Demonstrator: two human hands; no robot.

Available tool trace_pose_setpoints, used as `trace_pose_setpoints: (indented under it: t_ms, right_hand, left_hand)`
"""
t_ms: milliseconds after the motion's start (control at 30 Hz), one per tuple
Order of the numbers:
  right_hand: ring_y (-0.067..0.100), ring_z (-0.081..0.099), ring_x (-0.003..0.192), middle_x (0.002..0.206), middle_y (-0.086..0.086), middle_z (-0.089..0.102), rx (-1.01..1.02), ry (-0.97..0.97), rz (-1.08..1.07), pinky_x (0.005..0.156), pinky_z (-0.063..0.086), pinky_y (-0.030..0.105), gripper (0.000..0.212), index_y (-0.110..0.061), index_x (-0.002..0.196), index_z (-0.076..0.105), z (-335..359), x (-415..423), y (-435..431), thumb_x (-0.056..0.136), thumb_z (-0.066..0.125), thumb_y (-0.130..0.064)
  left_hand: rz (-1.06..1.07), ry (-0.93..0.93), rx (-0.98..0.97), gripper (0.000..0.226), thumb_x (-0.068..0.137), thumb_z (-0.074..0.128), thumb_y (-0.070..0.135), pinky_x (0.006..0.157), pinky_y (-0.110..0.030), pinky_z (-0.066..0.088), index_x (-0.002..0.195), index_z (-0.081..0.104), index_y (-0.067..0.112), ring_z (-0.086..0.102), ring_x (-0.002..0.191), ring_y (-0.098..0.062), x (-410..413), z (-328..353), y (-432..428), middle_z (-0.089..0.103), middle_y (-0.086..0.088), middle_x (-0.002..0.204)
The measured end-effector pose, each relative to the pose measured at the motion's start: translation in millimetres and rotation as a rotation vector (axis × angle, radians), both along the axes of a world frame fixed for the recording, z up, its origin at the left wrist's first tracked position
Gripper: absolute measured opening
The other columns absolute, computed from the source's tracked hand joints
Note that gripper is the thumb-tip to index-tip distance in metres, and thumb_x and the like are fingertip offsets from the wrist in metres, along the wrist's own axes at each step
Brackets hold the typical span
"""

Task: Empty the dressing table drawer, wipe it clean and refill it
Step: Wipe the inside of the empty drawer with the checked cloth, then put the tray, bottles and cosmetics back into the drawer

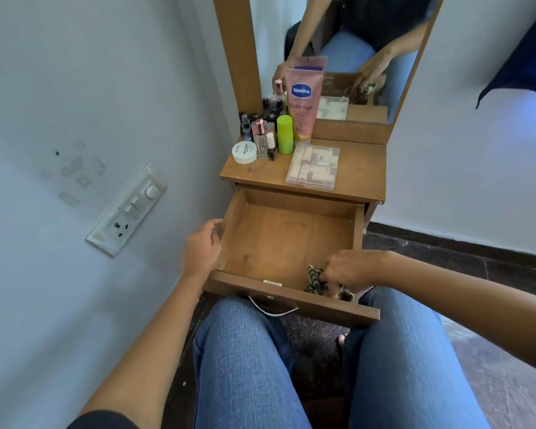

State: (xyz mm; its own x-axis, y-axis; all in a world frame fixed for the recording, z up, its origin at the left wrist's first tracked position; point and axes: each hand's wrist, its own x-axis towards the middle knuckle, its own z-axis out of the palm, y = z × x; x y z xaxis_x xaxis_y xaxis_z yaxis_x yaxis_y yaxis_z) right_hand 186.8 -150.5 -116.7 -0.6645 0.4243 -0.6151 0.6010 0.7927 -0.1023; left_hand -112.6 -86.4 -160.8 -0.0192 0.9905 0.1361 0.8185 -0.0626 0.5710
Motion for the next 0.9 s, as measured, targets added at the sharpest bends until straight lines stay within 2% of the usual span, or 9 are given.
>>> trace_pose_setpoints:
  t_ms: [133, 267, 367, 433, 533, 600, 667, 767, 900]
  right_hand:
    - [0.022, 0.058, 0.102, 0.109, 0.004, 0.066, 0.165, -0.138, 0.035, 0.087, 0.049, 0.036, 0.018, -0.016, 0.107, 0.068, 11, -6, -7, 0.092, 0.058, -0.015]
    - [0.018, 0.051, 0.104, 0.114, 0.001, 0.063, 0.18, -0.066, -0.136, 0.087, 0.044, 0.033, 0.024, -0.019, 0.115, 0.065, 20, 7, -8, 0.093, 0.056, -0.015]
    - [0.012, 0.058, 0.106, 0.121, -0.006, 0.063, 0.02, 0.262, -0.514, 0.09, 0.047, 0.024, 0.046, -0.03, 0.119, 0.066, 30, 32, -4, 0.089, 0.05, 0.001]
    - [0.006, 0.062, 0.103, 0.117, -0.011, 0.066, -0.117, 0.562, -0.814, 0.09, 0.048, 0.017, 0.055, -0.034, 0.117, 0.067, 36, 47, -7, 0.088, 0.045, 0.007]
    - [0.021, 0.066, 0.103, 0.11, 0.005, 0.071, -0.422, 1.071, -1.196, 0.092, 0.05, 0.032, 0.051, -0.02, 0.116, 0.069, 35, 61, -15, 0.09, 0.039, 0.013]
    - [0.032, 0.062, 0.101, 0.109, 0.015, 0.07, -0.533, 1.313, -1.344, 0.089, 0.048, 0.039, 0.048, -0.013, 0.114, 0.069, 34, 67, -14, 0.091, 0.037, 0.014]
    - [0.027, 0.062, 0.093, 0.102, 0.013, 0.072, -0.55, 1.468, -1.433, 0.078, 0.053, 0.032, 0.045, -0.01, 0.11, 0.068, 46, 71, -9, 0.092, 0.034, 0.013]
    - [0.015, 0.064, 0.082, 0.09, 0.004, 0.071, -0.325, 1.558, -1.479, 0.069, 0.054, 0.023, 0.042, -0.009, 0.104, 0.066, 73, 78, 7, 0.093, 0.033, 0.014]
    - [0.019, 0.062, 0.106, 0.118, 0.006, 0.065, 0.285, 1.284, -1.459, 0.086, 0.052, 0.023, 0.041, -0.017, 0.117, 0.066, 82, 87, 52, 0.093, 0.04, 0.004]
  left_hand:
    - [-0.02, 0.032, 0.02, 0.034, 0.093, 0.044, 0.003, 0.072, -0.041, 0.054, 0.122, 0.06, 0.01, 0.067, 0.085, -0.029, 2, 5, -2, 0.071, -0.012, 0.103]
    - [-0.013, -0.023, 0.045, 0.032, 0.096, 0.044, 0.009, 0.063, -0.029, 0.046, 0.124, 0.058, 0.011, 0.063, 0.072, -0.021, 15, 12, -9, 0.07, -0.008, 0.09]
    - [-0.036, -0.15, 0.046, 0.031, 0.097, 0.045, 0.012, 0.058, -0.02, 0.042, 0.126, 0.056, 0.014, 0.058, 0.061, -0.012, 37, 19, -15, 0.069, -0.004, 0.092]
    - [-0.043, -0.236, 0.048, 0.032, 0.097, 0.046, 0.014, 0.079, -0.025, 0.049, 0.128, 0.054, 0.016, 0.064, 0.086, -0.013, 51, 23, -16, 0.066, -0.002, 0.114]
    - [-0.053, -0.314, 0.044, 0.033, 0.097, 0.046, 0.016, 0.099, -0.032, 0.045, 0.129, 0.054, 0.018, 0.057, 0.113, -0.014, 71, 30, -17, 0.059, 0.003, 0.127]
    - [-0.06, -0.341, 0.055, 0.033, 0.096, 0.048, 0.017, 0.095, -0.03, 0.046, 0.128, 0.054, 0.019, 0.058, 0.11, -0.013, 83, 35, -17, 0.06, 0.004, 0.126]
    - [-0.073, -0.348, 0.051, 0.032, 0.096, 0.049, 0.017, 0.083, -0.017, 0.045, 0.128, 0.054, 0.018, 0.06, 0.096, -0.004, 91, 38, -16, 0.059, 0.005, 0.125]
    - [-0.091, -0.345, 0.017, 0.034, 0.096, 0.05, 0.018, 0.069, -0.001, 0.036, 0.13, 0.053, 0.018, 0.053, 0.078, 0.009, 100, 37, -15, 0.058, 0.006, 0.126]
    - [-0.077, -0.398, -0.034, 0.034, 0.096, 0.051, 0.017, 0.089, -0.013, 0.036, 0.13, 0.053, 0.016, 0.054, 0.115, -0.008, 115, 38, -10, 0.058, 0.002, 0.13]
